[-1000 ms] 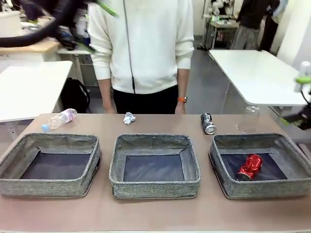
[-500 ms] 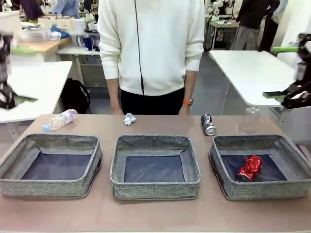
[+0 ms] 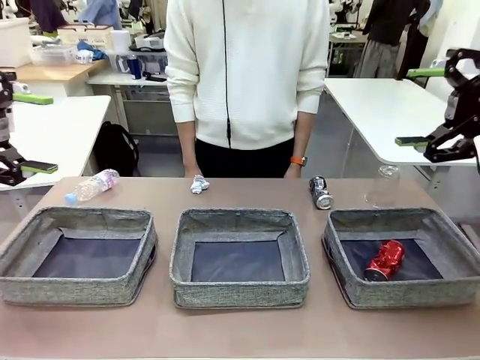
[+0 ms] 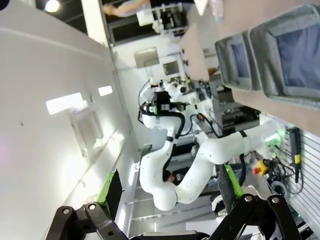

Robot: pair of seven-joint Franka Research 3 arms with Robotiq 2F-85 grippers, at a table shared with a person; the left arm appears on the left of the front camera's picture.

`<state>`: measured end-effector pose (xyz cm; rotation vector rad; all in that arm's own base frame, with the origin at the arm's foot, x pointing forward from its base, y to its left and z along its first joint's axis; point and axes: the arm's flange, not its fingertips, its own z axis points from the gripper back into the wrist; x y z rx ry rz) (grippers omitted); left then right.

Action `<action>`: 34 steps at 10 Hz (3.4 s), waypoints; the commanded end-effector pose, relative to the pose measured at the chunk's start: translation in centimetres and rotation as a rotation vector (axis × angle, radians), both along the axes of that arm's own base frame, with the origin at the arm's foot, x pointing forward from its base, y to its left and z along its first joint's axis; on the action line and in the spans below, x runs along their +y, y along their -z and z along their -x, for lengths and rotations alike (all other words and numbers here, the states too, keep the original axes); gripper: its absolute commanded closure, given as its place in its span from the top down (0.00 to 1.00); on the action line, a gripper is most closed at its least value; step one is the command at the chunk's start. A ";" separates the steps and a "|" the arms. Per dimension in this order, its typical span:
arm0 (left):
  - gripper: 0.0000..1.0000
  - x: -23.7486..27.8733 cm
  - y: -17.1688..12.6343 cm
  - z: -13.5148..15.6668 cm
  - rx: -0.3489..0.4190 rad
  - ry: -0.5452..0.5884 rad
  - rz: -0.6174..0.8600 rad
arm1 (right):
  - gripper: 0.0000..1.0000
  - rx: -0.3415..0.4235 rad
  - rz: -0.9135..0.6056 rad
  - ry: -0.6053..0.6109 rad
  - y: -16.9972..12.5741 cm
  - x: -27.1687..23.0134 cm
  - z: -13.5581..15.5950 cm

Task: Sort the waste into the appropriate baskets.
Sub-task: Place the picked waste into the Fabric basket indicated by the person, then pick up the waste item pointed out by the person.

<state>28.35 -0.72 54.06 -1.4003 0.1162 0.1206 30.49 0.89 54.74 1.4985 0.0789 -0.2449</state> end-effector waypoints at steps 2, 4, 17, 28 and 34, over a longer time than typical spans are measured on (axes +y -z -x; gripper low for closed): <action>1.00 0.1 -0.4 -0.3 0.012 0.006 0.014 | 1.00 0.002 -0.005 -0.028 -0.1 -0.3 0.2; 1.00 0.1 -0.4 -0.3 0.012 0.006 0.014 | 1.00 0.002 -0.005 -0.028 -0.1 -0.3 0.2; 1.00 0.1 -0.4 -0.3 0.012 0.006 0.014 | 1.00 0.002 -0.005 -0.028 -0.1 -0.3 0.2; 1.00 0.1 -0.4 -0.3 0.012 0.006 0.014 | 1.00 -0.221 1.657 0.609 2.5 9.5 -7.6; 1.00 0.1 -0.4 -0.3 0.012 0.006 0.014 | 1.00 -0.414 1.315 0.316 2.2 10.6 -8.5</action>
